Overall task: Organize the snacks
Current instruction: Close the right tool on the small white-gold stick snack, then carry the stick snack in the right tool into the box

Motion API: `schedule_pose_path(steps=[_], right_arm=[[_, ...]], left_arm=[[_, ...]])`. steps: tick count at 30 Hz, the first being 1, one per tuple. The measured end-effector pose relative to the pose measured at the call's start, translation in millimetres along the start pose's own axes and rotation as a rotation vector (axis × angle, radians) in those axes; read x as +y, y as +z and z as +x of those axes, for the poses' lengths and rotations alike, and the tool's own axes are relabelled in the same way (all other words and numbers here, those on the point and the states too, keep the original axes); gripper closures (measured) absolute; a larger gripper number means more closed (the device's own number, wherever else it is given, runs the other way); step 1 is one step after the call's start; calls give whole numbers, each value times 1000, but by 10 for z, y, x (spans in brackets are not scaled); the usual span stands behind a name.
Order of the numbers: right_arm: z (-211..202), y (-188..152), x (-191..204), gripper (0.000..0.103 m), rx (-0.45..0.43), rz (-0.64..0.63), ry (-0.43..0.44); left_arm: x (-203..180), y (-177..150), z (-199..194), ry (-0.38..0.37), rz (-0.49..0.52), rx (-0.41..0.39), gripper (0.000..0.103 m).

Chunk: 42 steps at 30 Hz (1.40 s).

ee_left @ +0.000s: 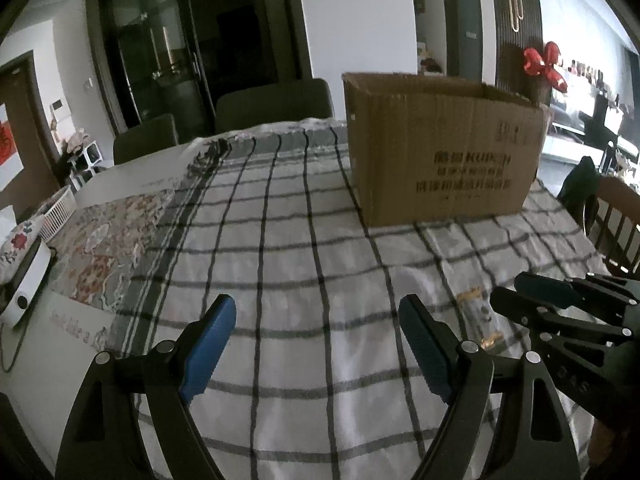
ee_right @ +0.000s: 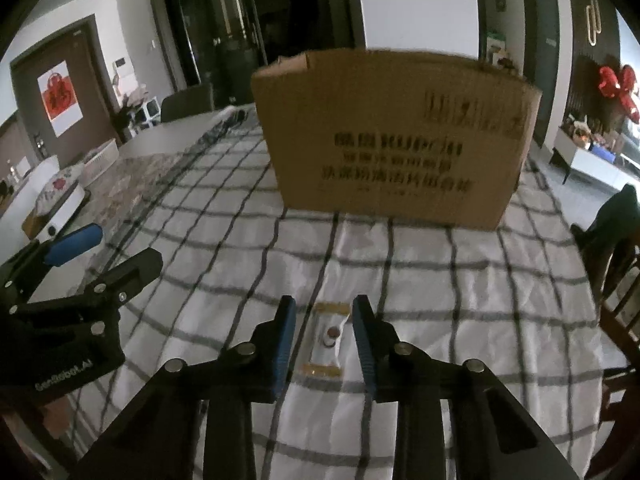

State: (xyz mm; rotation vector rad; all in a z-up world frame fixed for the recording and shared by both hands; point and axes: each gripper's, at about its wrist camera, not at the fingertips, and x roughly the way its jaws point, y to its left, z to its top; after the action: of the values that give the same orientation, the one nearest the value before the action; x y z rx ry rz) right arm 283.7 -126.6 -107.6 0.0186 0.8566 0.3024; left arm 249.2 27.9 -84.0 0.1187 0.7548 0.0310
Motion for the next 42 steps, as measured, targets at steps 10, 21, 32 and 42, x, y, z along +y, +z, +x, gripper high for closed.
schedule_pose_path(steps=[10,21,32,42], right_arm=[[247,-107,24,77,67,-2,-5],[409,-143,35,81,103,-1,-9],[202,-99,8,83,43,12,3],[-218,126,-40,83,-80,35,17]], left_arm=[[19,-55,114,-8,-5,32,19],[5,-67,199,-13,-9,56,19],[-15,-2,135,-3,-11,41,19],[-78,251,-114,-38,-16,-37,19]])
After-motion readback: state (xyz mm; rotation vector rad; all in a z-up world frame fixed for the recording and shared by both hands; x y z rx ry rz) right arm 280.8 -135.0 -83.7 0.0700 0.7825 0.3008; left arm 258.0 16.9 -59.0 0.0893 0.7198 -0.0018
